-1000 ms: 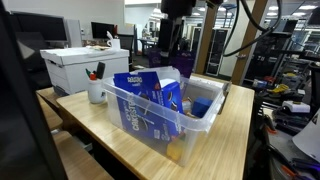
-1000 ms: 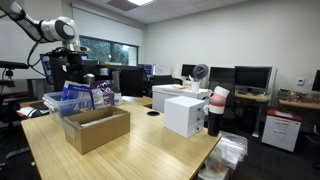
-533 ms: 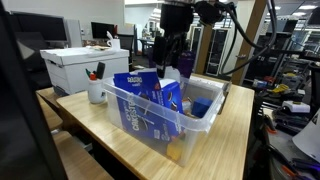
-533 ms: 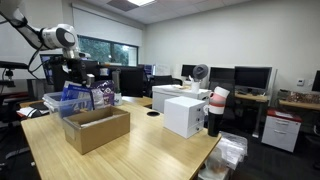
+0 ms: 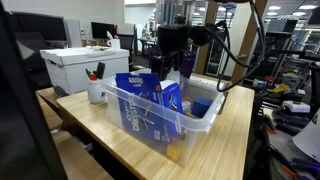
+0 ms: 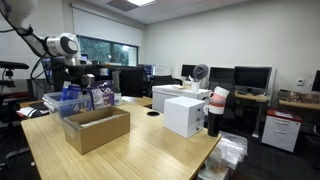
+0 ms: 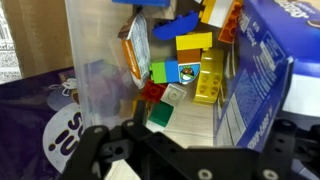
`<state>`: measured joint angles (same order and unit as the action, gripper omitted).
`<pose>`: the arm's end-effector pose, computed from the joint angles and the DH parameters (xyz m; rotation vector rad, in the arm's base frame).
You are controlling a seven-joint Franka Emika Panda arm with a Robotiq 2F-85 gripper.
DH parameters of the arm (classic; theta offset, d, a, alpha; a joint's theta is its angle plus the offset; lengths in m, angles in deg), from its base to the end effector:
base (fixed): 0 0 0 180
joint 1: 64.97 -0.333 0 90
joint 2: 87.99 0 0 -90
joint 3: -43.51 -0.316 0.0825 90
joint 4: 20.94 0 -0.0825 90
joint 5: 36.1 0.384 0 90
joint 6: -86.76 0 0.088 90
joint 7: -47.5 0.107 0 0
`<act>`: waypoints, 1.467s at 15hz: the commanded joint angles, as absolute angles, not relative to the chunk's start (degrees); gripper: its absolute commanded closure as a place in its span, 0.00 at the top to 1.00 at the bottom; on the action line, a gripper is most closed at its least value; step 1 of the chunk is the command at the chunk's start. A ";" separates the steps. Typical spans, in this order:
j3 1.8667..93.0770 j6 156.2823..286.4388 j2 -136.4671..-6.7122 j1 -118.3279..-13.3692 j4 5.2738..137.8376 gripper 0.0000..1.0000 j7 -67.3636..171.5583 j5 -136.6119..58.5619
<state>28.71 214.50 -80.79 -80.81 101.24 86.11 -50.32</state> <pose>0.4831 0.2755 0.3496 2.9935 0.0208 0.1111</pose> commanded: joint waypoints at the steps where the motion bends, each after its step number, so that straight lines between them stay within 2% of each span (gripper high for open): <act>1: 28.98 213.98 -79.97 -81.89 100.78 0.83 85.48 -48.56; 2: 28.94 213.84 -79.94 -81.96 100.62 0.71 85.29 -48.18; 4: 28.79 213.83 -80.04 -82.06 100.52 0.64 84.00 -47.46; 5: 28.70 213.62 -80.24 -82.12 100.38 0.53 83.27 -46.66; 7: 28.68 213.40 -80.34 -82.30 100.20 0.40 82.54 -46.11; 13: 28.55 212.95 -80.43 -82.53 100.61 0.09 80.96 -45.65; 14: 28.54 212.91 -80.47 -82.56 100.64 0.06 80.81 -45.64; 15: 28.54 212.89 -80.54 -82.59 100.67 0.07 80.61 -45.59; 16: 28.43 212.33 -80.75 -82.57 100.61 0.01 79.60 -45.08; 18: 28.42 211.95 -80.94 -82.54 100.44 0.00 78.59 -44.40; 19: 28.42 211.09 -81.20 -82.53 99.87 0.03 77.55 -43.75; 22: 28.45 209.79 -83.82 -82.88 96.97 0.04 76.30 -45.37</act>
<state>28.25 212.06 -80.56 -82.37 98.69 79.02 -45.33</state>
